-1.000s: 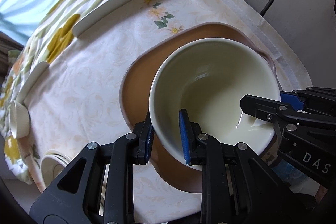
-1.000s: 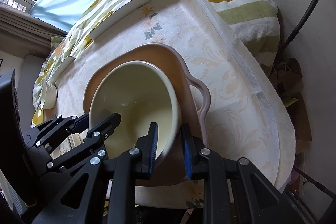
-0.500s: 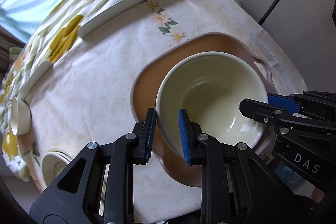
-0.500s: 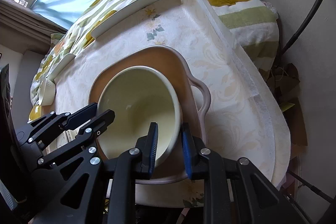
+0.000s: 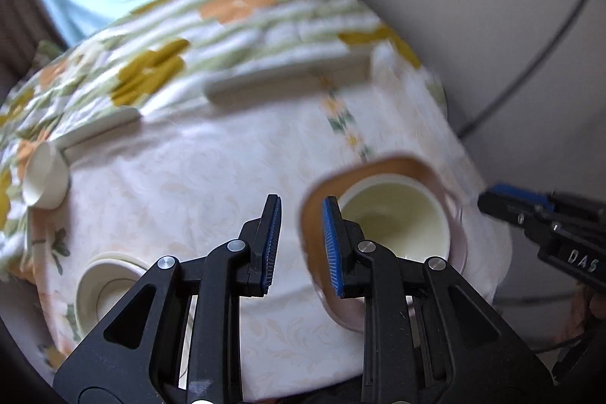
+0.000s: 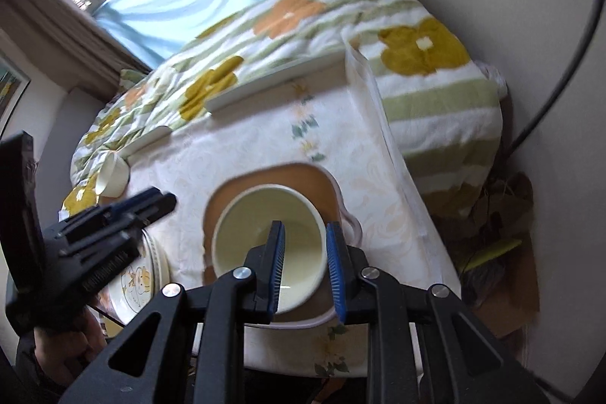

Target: Organize plates and bowls

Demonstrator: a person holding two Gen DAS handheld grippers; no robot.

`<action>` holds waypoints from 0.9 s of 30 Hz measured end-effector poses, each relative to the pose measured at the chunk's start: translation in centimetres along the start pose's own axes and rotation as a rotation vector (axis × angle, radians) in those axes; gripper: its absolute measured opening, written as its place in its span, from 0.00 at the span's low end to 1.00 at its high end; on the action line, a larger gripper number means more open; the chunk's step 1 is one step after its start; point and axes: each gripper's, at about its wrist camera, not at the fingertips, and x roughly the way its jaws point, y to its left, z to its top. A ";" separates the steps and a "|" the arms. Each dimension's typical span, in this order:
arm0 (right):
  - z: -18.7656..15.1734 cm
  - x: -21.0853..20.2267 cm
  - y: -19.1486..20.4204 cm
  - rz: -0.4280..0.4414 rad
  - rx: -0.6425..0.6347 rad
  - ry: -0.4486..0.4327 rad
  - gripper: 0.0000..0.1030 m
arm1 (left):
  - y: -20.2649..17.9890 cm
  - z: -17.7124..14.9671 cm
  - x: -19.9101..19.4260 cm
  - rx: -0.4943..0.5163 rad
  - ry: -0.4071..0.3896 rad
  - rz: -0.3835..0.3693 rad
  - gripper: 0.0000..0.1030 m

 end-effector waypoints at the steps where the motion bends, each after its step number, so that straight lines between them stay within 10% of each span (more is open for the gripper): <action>1: 0.3 -0.4 0.4 0.015 -0.023 -0.010 0.20 | 1.2 0.1 -1.5 -0.050 -0.061 0.009 0.18; 8: 3.0 -0.6 7.3 0.172 -0.294 -0.049 0.22 | 9.2 -1.0 -8.1 -0.325 -0.214 0.104 0.20; 10: 3.6 0.2 9.5 0.224 -0.356 -0.044 0.45 | 11.4 -2.0 -8.6 -0.386 -0.200 0.127 0.26; 14: 4.7 2.5 14.3 0.332 -0.420 -0.032 0.69 | 16.1 -4.9 -9.6 -0.527 -0.200 0.165 0.99; 19: 5.9 5.8 20.3 0.424 -0.481 0.014 0.96 | 22.1 -7.9 -10.3 -0.683 -0.198 0.223 0.99; 27: 9.4 12.7 30.6 0.405 -0.575 0.138 0.97 | 33.2 -8.7 -8.9 -0.876 -0.265 0.197 0.99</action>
